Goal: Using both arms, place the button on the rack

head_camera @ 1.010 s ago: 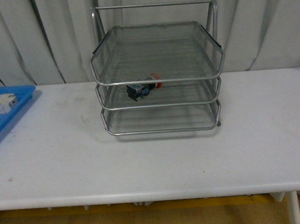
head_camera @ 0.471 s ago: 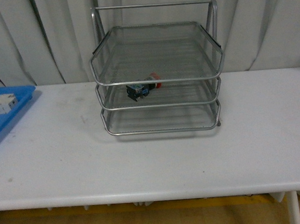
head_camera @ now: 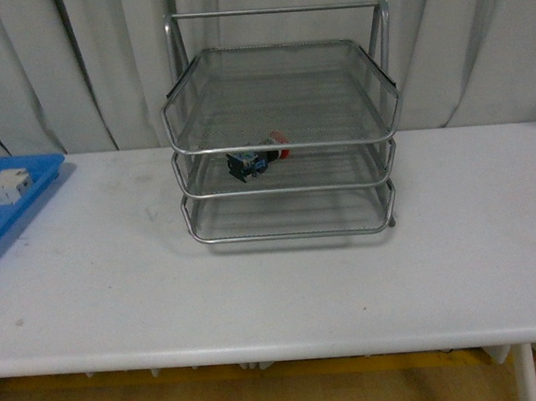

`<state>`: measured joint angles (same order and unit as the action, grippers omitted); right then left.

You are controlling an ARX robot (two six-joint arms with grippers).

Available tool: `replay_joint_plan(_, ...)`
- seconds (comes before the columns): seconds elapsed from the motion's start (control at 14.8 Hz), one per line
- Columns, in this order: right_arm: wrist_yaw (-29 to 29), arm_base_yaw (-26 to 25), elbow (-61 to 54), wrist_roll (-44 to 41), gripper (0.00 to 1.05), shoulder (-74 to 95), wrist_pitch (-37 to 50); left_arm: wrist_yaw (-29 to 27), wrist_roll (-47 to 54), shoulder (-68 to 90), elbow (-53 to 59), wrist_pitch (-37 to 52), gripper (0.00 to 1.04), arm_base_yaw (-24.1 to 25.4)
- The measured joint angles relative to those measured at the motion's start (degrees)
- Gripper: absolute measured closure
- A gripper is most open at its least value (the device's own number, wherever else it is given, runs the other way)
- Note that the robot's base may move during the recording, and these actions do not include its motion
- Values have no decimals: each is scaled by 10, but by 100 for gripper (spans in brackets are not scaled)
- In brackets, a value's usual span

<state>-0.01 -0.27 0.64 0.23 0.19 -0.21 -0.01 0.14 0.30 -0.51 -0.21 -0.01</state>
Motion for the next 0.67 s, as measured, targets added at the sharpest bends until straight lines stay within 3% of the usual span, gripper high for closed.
replay_joint_plan(0.2, 0, 0, 0, 0, 13, 0, 0, 0, 0, 0, 0, 0, 7, 0)
replay_joint_plan(0.27, 0, 0, 0, 0, 5, 0, 0, 0, 0, 0, 0, 0, 7, 0)
replay_joint_plan(0.67, 0, 0, 0, 0, 6, 0, 0, 0, 0, 0, 0, 0, 7, 0)
